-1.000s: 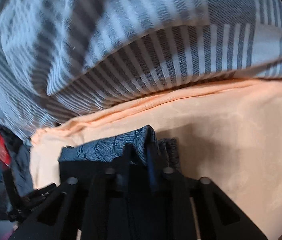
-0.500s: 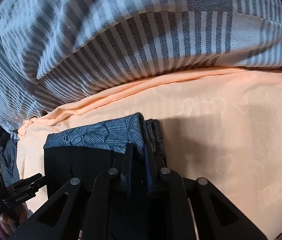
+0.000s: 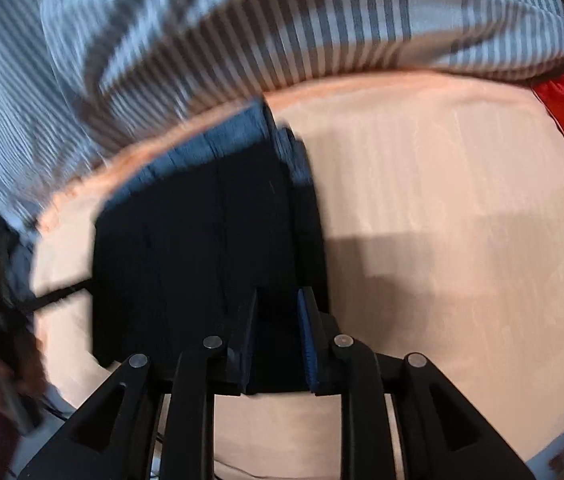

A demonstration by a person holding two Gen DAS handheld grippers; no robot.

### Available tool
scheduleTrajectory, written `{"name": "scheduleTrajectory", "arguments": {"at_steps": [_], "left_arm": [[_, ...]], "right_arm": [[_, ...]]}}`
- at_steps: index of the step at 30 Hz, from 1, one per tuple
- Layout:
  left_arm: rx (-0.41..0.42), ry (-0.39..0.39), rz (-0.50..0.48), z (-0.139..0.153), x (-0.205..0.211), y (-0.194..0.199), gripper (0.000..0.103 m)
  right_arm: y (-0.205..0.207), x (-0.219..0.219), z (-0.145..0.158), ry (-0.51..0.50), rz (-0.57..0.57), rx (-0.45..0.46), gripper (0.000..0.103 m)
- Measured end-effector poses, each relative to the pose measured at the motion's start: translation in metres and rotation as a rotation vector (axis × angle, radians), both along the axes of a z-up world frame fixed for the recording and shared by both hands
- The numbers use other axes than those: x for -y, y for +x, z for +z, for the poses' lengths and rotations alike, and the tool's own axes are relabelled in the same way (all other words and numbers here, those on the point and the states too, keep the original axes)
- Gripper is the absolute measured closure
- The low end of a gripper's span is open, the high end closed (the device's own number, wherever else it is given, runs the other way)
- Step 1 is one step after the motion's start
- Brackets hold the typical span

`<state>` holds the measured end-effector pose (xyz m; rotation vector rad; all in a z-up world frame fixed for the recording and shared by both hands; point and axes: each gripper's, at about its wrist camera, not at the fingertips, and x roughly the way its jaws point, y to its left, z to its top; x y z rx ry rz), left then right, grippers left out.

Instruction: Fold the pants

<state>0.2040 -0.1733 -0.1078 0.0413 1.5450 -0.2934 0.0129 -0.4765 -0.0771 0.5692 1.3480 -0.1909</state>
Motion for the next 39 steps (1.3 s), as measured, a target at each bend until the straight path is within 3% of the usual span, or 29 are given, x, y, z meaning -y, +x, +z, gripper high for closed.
{"name": "scheduleTrajectory", "arguments": {"at_steps": [5,20,29,30,32,39], "left_arm": [[0.006,0.012,-0.013,0.002,0.005,-0.004,0.038],[0.009,0.019,-0.032,0.004,0.019,-0.007,0.038],[0.02,-0.051,0.019,0.011,0.007,0.0,0.038],[0.021,-0.056,0.02,0.012,0.006,0.0,0.035],[0.028,-0.057,0.017,0.014,0.005,0.001,0.017],[0.034,-0.052,-0.015,0.016,0.008,0.002,0.017]], "right_arm": [[-0.007,0.004,-0.002,0.007,-0.042,0.007,0.069],[-0.009,0.005,-0.001,0.02,-0.043,0.002,0.058],[-0.013,0.024,0.006,0.066,-0.073,0.033,0.045],[-0.014,0.027,0.006,0.077,-0.079,0.039,0.045],[-0.015,0.03,0.007,0.098,-0.091,0.052,0.039],[-0.018,0.031,0.008,0.126,-0.092,0.07,0.028]]}}
